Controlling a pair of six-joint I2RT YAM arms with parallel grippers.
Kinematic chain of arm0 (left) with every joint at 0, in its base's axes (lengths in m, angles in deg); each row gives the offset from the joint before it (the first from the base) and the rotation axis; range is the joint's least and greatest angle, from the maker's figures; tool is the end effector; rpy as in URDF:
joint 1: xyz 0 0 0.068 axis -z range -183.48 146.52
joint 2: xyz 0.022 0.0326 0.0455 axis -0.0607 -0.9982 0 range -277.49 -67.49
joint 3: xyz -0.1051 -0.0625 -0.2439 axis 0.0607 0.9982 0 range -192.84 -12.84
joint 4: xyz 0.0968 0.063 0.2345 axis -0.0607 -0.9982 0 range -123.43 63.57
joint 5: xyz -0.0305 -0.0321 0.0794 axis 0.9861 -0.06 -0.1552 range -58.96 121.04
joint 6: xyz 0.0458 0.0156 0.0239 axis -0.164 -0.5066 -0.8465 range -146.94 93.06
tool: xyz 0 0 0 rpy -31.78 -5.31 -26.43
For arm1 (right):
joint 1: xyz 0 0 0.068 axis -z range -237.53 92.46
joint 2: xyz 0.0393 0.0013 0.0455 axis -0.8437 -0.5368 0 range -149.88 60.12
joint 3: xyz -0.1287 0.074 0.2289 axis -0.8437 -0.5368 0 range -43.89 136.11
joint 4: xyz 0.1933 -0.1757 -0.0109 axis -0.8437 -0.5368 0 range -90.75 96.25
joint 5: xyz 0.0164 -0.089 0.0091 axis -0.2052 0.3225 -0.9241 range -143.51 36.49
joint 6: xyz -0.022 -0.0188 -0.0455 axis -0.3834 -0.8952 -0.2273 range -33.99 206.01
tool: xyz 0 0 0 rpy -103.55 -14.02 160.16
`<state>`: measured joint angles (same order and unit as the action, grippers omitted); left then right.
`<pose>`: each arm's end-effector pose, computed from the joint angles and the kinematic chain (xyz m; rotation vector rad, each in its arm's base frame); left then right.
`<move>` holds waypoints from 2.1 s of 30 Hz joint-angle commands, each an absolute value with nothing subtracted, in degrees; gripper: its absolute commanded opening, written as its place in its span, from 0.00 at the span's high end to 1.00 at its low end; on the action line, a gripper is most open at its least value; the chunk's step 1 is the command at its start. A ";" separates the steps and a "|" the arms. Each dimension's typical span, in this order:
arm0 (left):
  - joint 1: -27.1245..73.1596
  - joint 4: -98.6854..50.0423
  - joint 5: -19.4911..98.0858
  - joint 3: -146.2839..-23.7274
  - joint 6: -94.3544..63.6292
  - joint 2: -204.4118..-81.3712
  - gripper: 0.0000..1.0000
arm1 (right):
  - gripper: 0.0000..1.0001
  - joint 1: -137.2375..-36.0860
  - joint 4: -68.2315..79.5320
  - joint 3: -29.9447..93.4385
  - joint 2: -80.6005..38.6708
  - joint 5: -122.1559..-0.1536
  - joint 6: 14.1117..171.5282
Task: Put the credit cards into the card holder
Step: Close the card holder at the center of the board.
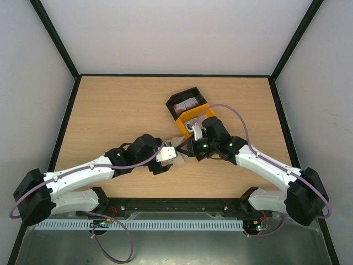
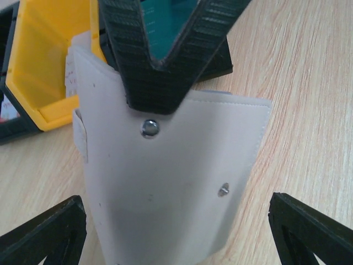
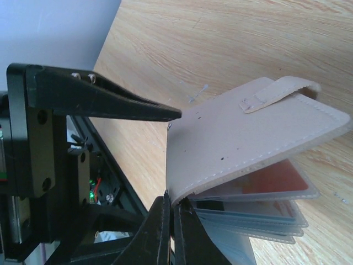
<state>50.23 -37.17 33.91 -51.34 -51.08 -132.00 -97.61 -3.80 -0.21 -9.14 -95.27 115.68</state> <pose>0.1409 -0.1950 0.2327 1.4243 1.7192 -0.3398 0.1801 0.1823 0.2501 -0.6752 2.3109 1.4333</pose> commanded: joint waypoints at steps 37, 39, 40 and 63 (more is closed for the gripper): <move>48.74 3.50 19.09 -50.06 -84.15 -131.55 0.84 | 0.05 -97.44 4.09 0.46 12.87 -72.55 147.41; 48.73 6.28 18.94 -51.50 -87.54 -132.86 0.84 | 0.05 -97.44 8.54 0.18 11.37 -74.71 151.70; 48.74 7.44 18.75 -52.19 -88.83 -133.37 0.84 | 0.05 -97.44 9.83 0.15 10.77 -75.11 153.14; 49.29 12.66 21.11 -49.68 -86.51 -128.62 0.56 | 0.98 -97.15 25.49 1.47 0.92 -79.26 163.15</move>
